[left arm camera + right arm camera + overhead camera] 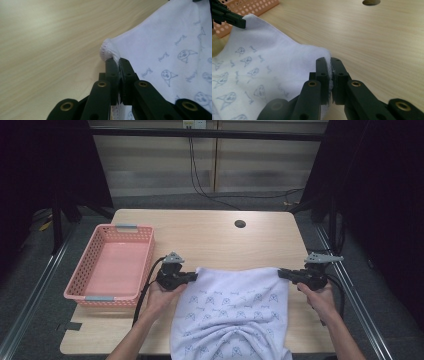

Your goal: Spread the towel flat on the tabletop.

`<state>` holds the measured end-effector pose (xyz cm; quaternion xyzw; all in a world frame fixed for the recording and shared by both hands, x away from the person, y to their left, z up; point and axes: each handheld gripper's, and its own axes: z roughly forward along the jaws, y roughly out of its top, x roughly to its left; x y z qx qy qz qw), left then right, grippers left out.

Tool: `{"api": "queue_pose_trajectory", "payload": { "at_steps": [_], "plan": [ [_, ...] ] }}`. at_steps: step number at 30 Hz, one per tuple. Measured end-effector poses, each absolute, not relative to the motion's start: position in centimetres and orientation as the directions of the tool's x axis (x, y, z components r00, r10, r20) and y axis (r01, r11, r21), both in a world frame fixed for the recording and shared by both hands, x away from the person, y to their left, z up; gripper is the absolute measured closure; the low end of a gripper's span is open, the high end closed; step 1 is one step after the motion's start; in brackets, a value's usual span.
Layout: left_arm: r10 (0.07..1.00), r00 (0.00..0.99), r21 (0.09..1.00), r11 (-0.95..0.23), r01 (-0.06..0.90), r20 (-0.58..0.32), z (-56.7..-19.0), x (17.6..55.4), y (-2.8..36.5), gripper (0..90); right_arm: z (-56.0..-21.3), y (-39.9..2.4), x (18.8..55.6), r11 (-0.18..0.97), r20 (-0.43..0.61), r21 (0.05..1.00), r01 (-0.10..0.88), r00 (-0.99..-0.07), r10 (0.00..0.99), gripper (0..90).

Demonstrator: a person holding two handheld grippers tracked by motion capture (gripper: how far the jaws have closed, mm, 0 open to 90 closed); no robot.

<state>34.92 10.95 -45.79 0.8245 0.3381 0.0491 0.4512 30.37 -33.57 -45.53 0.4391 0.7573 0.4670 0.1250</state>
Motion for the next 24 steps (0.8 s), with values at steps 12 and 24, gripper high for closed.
{"api": "queue_pose_trajectory", "payload": {
  "at_steps": [12,24],
  "plan": [
    [0.610,0.775,0.863,-0.292,0.412,-0.163,-38.1,36.0,13.5,87.4,-39.4,-33.1,32.3,0.164,0.161,0.882,0.441,-0.611,0.775,86.3],
    [0.675,0.724,0.907,-0.206,0.368,-0.141,-34.9,40.0,16.2,87.5,-36.0,-32.8,37.5,0.129,0.156,0.901,0.414,-0.587,0.794,86.4]
  ]
}}
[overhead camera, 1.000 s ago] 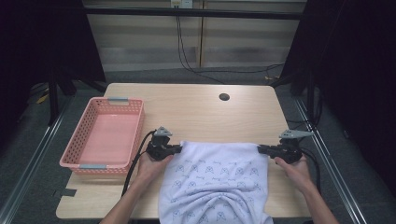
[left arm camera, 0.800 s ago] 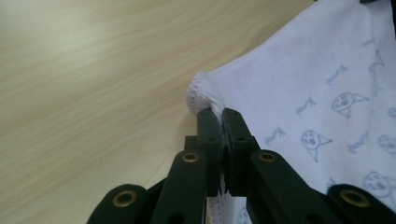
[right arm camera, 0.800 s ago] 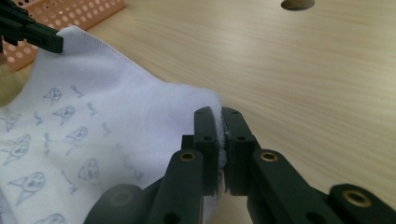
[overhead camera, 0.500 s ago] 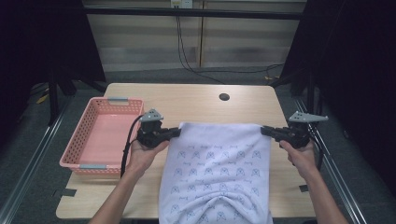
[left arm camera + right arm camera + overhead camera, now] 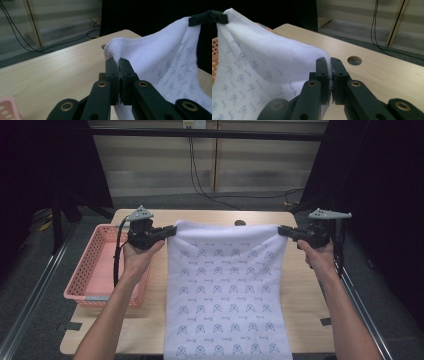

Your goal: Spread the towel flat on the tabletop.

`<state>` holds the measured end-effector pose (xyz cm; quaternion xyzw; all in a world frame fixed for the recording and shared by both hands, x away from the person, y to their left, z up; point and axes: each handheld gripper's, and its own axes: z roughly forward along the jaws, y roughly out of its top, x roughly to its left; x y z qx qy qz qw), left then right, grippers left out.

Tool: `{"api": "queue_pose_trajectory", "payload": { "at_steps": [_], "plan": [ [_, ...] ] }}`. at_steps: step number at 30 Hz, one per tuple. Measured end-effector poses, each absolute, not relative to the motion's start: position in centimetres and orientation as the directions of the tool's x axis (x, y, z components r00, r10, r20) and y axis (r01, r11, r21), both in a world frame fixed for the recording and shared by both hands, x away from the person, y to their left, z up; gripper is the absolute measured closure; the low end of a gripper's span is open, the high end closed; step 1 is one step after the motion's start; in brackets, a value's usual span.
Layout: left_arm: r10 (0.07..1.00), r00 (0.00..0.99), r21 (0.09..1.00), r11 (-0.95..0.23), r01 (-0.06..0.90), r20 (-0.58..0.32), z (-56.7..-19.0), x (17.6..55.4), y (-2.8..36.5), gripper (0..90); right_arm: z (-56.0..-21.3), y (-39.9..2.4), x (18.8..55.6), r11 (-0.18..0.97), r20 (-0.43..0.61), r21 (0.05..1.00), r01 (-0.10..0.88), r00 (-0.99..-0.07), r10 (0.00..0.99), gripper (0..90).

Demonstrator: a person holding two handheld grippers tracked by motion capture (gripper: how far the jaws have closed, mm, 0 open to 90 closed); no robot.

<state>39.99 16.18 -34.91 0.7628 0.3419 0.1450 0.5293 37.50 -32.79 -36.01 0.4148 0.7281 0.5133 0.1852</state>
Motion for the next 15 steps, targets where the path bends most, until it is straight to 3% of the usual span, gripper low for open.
{"api": "queue_pose_trajectory", "payload": {
  "at_steps": [8,15],
  "plan": [
    [0.702,0.693,0.919,-0.147,0.366,-0.163,-32.6,42.5,16.4,87.5,-32.6,-32.3,40.7,0.096,0.149,0.920,0.380,-0.566,0.811,86.6],
    [0.695,0.709,0.945,-0.142,0.296,-0.118,-29.4,42.8,15.9,87.4,-28.6,-33.1,41.9,0.085,0.126,0.937,0.339,-0.555,0.822,86.6]
  ]
}}
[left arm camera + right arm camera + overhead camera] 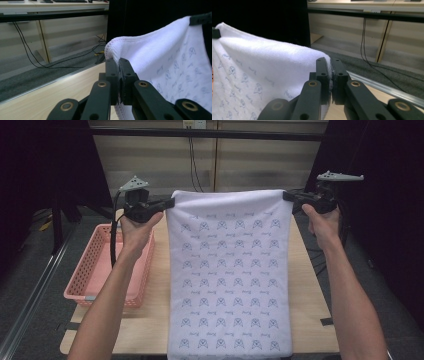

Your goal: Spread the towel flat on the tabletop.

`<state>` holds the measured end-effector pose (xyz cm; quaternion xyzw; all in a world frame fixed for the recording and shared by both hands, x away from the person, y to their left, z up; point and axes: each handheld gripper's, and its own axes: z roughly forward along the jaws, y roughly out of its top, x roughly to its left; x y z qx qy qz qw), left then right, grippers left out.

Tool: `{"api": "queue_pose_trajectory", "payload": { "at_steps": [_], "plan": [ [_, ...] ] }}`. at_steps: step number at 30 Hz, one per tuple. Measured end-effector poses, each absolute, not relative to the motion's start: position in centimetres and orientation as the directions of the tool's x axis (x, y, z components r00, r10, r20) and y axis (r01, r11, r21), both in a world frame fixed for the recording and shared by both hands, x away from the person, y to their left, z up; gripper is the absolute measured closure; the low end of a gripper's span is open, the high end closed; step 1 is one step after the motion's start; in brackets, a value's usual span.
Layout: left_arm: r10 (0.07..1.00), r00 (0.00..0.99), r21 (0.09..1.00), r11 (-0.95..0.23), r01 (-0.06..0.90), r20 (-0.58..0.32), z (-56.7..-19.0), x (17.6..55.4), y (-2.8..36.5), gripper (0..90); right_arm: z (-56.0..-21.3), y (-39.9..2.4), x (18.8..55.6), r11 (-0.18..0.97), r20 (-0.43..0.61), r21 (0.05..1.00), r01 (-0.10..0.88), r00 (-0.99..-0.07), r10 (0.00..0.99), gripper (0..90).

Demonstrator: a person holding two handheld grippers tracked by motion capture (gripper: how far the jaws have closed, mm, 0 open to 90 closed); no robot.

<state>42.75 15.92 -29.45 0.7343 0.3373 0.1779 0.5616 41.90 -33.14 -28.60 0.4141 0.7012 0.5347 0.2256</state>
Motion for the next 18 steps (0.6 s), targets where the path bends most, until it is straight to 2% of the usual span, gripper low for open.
{"api": "queue_pose_trajectory", "payload": {
  "at_steps": [3,7,18],
  "plan": [
    [0.695,0.710,0.941,-0.155,0.301,-0.113,-30.2,42.1,15.7,87.4,-28.9,-33.0,40.9,0.067,0.137,0.944,0.324,-0.568,0.811,86.7],
    [0.669,0.731,0.926,-0.179,0.331,-0.132,-31.7,41.0,15.6,87.4,-30.9,-32.8,39.0,0.095,0.142,0.932,0.350,-0.592,0.793,86.7],
    [0.606,0.778,0.909,-0.210,0.360,-0.168,-35.2,35.0,16.0,87.3,-34.8,-33.7,32.3,0.144,0.168,0.901,0.408,-0.637,0.752,86.7]
  ]
}}
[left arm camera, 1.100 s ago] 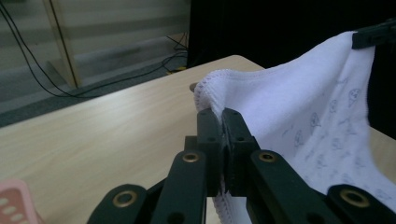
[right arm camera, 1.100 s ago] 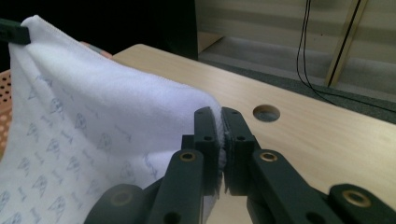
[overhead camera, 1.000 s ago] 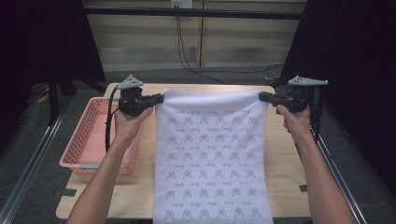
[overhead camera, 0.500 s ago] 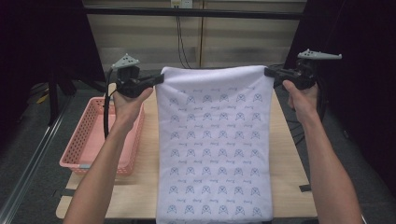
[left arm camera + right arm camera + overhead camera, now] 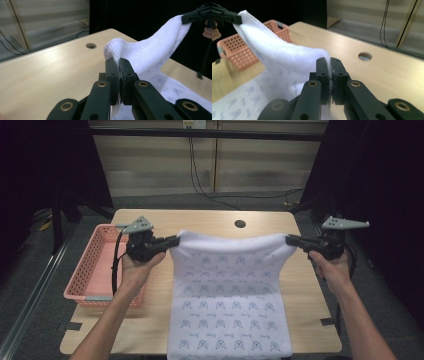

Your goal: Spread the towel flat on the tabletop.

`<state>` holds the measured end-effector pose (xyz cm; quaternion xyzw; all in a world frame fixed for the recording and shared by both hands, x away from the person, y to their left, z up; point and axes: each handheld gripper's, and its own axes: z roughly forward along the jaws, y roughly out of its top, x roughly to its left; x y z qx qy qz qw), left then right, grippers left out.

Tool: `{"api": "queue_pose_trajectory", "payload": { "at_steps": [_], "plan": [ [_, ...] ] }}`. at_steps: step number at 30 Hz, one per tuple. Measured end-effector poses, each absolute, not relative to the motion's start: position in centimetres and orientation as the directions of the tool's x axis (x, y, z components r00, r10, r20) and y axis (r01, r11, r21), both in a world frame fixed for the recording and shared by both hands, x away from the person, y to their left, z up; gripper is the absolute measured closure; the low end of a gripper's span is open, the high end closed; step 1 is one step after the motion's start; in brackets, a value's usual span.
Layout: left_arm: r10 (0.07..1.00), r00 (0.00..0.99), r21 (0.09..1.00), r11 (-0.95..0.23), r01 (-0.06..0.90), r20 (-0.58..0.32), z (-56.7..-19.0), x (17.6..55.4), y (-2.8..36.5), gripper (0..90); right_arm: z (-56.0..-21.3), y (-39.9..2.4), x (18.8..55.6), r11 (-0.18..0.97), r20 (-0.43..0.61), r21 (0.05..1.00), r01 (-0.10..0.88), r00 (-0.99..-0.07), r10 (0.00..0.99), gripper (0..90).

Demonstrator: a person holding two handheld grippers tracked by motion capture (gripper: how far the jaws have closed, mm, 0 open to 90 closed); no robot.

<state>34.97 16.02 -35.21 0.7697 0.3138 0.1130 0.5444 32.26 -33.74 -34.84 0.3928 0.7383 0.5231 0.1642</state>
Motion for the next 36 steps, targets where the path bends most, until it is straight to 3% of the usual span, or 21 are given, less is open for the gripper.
{"api": "queue_pose_trajectory", "payload": {
  "at_steps": [11,19,24,27,36],
  "plan": [
    [0.561,0.786,0.860,-0.235,0.452,-0.260,-40.8,28.9,17.2,87.3,-40.7,-32.7,25.0,0.270,0.189,0.817,0.509,-0.678,0.710,86.7],
    [0.541,0.788,0.770,-0.353,0.531,-0.295,-44.9,24.7,18.2,87.3,-44.7,-32.6,20.9,0.297,0.266,0.744,0.598,-0.674,0.689,86.6],
    [0.559,0.760,0.708,-0.385,0.592,-0.332,-47.5,24.6,18.0,87.3,-47.0,-31.4,20.9,0.355,0.275,0.665,0.657,-0.657,0.701,86.6],
    [0.552,0.766,0.718,-0.380,0.584,-0.331,-47.5,24.3,18.3,87.2,-48.2,-30.8,21.0,0.397,0.267,0.624,0.674,-0.660,0.702,86.6],
    [0.573,0.761,0.636,-0.473,0.610,-0.304,-49.2,24.7,16.8,87.1,-49.0,-30.6,21.3,0.416,0.249,0.595,0.688,-0.650,0.718,86.7]
  ]
}}
